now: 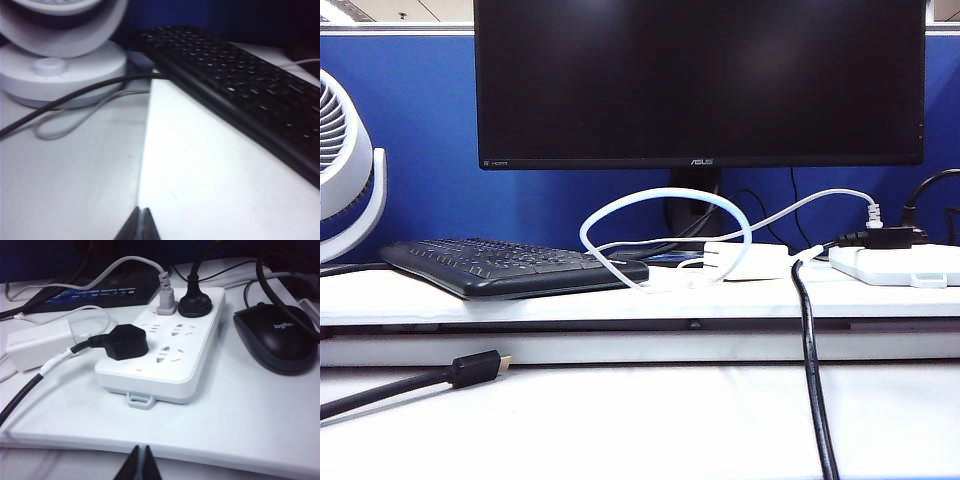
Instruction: Pick up the Type-C charging cable and the charging base, insert one end of the Type-C charger into the corresponding slot on the base, and finally place the plugged-in charger back on the table.
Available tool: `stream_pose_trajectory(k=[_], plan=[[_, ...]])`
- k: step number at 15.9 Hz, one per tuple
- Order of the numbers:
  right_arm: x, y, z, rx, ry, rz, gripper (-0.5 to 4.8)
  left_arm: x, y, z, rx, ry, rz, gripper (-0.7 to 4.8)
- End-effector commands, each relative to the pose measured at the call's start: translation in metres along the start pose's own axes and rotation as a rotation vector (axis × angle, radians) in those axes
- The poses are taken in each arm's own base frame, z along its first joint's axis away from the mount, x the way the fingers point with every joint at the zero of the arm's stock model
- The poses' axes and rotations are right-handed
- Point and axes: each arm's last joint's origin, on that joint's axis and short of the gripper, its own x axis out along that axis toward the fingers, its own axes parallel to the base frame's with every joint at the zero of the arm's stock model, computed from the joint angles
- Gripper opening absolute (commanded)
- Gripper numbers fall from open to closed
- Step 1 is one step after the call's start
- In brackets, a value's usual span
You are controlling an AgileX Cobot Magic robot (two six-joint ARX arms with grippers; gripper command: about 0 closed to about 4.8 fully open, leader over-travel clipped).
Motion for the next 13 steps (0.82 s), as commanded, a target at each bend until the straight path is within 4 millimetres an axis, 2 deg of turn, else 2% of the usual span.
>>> stream_pose_trajectory(k=[1,3,4,8,13], plan=[[0.0007,-0.0002,-0.0016,-0.001,0.0,0.004,-0.05,0.0,-0.0004,-0.0018,-0.002,0.016,-0.021,-0.01],[0.0006,-0.0021,-0.0023,-0.027,0.002,-0.058,-0.05,0.0,-0.0004,-0.0018,-0.002,0.016,-0.021,-0.01],[0.0005,-0.0036,-0.0019,-0.096,-0.002,-0.111,-0.05,0.0,-0.0004,-0.0018,-0.002,0.016,-0.021,-0.01],[0.0004,-0.0039,-0.0016,-0.244,0.003,-0.123,-0.05,0.0,-0.0004,-0.0018,-0.002,0.016,-0.021,-0.01],[0.0005,-0.0038,-0.0014,-0.244,0.0,-0.12,-0.05,0.0,-0.0004,-0.0018,-0.002,0.016,-0.021,-0.01]])
